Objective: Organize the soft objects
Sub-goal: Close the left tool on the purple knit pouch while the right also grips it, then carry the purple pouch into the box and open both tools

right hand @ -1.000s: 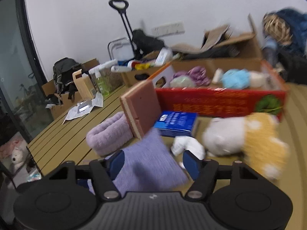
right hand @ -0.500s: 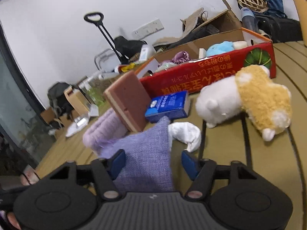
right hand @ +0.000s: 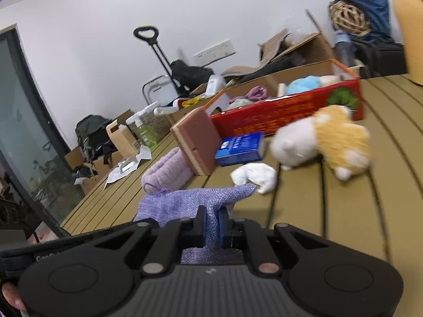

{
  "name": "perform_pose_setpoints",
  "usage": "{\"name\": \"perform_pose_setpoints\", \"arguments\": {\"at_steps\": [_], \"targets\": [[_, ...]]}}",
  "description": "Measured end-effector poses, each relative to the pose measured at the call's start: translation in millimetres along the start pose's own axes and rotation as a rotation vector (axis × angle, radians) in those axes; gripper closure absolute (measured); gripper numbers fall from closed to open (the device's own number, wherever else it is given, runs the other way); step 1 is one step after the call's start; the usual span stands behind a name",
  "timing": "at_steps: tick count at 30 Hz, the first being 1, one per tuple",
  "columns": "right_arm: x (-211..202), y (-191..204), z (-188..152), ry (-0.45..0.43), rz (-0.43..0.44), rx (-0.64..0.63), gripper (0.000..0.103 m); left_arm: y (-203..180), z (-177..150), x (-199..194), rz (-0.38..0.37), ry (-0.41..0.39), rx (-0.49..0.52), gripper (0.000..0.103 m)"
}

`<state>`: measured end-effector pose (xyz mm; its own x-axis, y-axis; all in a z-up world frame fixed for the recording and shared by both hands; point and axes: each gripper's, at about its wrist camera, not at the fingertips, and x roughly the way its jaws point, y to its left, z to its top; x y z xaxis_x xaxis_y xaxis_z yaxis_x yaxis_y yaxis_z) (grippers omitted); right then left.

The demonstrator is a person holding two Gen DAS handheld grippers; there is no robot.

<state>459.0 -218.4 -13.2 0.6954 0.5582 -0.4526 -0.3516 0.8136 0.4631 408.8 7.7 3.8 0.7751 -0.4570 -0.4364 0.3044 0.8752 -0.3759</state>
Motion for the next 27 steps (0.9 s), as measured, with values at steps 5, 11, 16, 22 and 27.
{"name": "perform_pose_setpoints", "arguments": {"at_steps": [5, 11, 16, 22, 27], "targets": [[-43.4, -2.6, -8.7, -0.058, -0.014, 0.006, 0.095, -27.9, -0.3, -9.4, -0.024, -0.026, 0.044, 0.1], [-72.2, -13.1, 6.6, -0.129, -0.011, 0.011, 0.095, -46.2, 27.9, 1.0, -0.051, -0.054, 0.091, 0.1], [-56.1, -27.4, 64.7, -0.172, -0.011, -0.012, 0.095, -48.5, 102.0, 52.0, -0.073, -0.064, 0.121, 0.1], [5.4, -72.8, 178.6, -0.127, -0.057, -0.044, 0.094, -34.8, 182.9, 163.6, -0.061, 0.004, 0.042, 0.1], [82.2, -124.3, 225.8, 0.02, -0.132, -0.002, 0.094, -18.2, 191.1, 253.7, -0.006, 0.128, -0.016, 0.1]]}}
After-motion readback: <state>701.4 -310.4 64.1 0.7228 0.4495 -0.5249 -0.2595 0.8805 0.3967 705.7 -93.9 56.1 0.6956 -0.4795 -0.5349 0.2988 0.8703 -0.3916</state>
